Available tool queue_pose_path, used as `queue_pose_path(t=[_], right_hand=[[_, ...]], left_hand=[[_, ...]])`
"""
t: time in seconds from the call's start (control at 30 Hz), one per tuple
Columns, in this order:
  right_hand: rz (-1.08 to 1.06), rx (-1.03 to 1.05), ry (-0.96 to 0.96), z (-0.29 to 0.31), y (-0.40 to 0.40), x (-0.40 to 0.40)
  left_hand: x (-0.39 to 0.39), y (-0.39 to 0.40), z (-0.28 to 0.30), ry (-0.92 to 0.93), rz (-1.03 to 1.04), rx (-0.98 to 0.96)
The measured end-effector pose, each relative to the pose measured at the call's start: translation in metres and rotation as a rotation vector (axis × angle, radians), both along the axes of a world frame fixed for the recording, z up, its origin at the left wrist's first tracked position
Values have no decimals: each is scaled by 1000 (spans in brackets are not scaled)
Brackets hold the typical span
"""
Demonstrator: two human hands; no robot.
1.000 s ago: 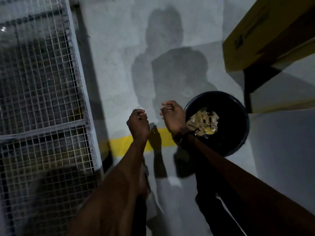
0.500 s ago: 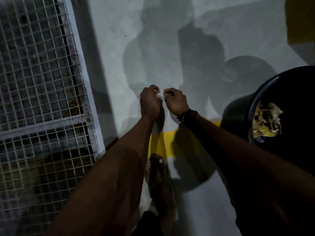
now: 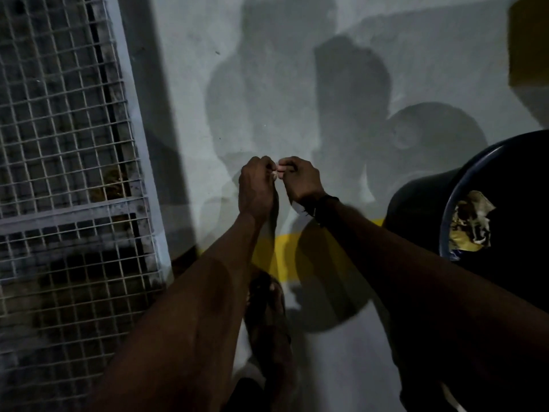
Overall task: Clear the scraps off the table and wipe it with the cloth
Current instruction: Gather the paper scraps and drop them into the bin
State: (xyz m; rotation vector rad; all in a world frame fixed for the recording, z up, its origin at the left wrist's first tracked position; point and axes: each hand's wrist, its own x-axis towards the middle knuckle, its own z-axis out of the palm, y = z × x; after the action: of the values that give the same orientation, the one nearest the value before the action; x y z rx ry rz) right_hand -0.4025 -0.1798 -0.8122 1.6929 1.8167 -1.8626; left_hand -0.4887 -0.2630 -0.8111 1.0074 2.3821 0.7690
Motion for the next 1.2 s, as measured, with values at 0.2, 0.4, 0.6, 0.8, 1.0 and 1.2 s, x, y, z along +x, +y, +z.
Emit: queue_pose_path(t=[0.2,0.4,0.6,0.8,1.0,1.2], right_hand=[[-62,-188,62,-10,4,8],[-157,-247,147,58,3,25],[-233,-117,264,172,-2,58],[-295,20,209,275,10,124],[-379,-42,83,315,39,218],[-489,-90,-98,338,55,283]], left_hand=[[5,-1,-9,-70,100,-62],[20,-1,44,-215,226,84],[54,3,159,-370,385,129],[115,21,272,-439,235,142],[194,55,310,-486,42,15],[229,72,327,-556,36,-93]])
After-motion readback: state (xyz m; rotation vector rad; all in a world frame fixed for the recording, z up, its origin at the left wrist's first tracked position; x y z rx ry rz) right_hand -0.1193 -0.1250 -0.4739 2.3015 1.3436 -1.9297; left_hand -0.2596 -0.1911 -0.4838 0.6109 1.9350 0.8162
